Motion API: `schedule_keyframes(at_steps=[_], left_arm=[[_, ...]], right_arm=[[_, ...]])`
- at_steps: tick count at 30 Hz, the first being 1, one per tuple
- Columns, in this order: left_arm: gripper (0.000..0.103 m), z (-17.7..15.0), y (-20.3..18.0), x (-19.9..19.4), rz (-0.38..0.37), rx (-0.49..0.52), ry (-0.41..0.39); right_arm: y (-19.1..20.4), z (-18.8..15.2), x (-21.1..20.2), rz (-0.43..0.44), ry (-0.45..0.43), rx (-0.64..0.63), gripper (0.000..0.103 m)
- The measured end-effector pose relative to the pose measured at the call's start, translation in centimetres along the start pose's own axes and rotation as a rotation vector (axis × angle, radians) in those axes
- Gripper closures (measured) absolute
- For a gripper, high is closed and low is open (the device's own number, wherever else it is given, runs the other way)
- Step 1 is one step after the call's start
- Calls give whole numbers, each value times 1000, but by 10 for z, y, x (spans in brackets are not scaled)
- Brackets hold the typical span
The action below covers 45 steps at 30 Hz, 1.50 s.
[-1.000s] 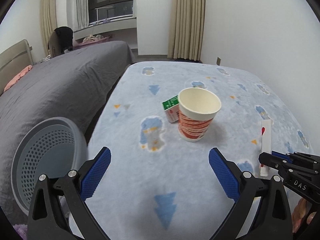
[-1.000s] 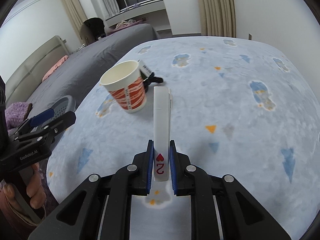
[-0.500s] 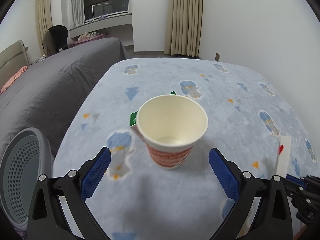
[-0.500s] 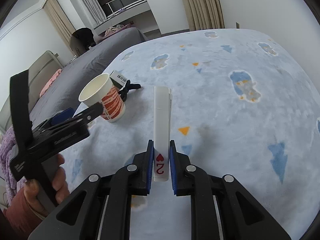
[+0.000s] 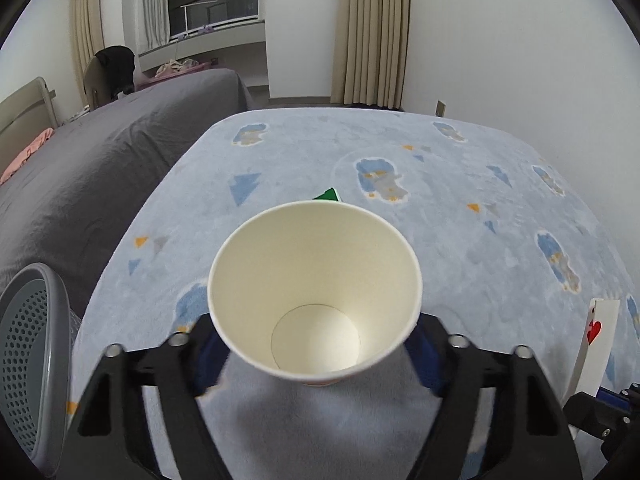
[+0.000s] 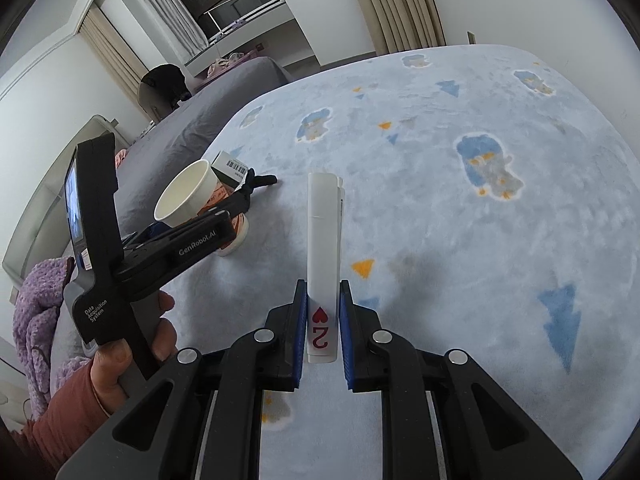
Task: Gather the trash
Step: 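Lift the paper cup with the left tool toward the basket while the right tool holds the card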
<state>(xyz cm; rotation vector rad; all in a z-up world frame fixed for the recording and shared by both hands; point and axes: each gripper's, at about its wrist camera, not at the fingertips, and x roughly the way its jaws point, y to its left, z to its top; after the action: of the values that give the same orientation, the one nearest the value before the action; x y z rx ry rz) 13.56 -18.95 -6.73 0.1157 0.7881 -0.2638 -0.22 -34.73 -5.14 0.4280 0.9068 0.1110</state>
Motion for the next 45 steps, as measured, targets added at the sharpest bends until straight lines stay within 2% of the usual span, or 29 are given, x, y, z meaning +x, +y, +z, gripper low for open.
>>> schedule_keyframes(at_steps=[9, 25, 38, 45], left_arm=[[42, -5, 7, -26, -8, 14, -21], [42, -33, 55, -99, 38, 28, -71], [42, -49, 107, -140, 91, -28, -123], [42, -58, 150, -148, 130, -83, -115]], right_arm=[[5, -1, -1, -4, -6, -9, 88], [38, -7, -4, -4, -15, -81, 88], [101, -13, 1, 26, -22, -186, 88], [144, -17, 17, 53, -5, -253, 88]])
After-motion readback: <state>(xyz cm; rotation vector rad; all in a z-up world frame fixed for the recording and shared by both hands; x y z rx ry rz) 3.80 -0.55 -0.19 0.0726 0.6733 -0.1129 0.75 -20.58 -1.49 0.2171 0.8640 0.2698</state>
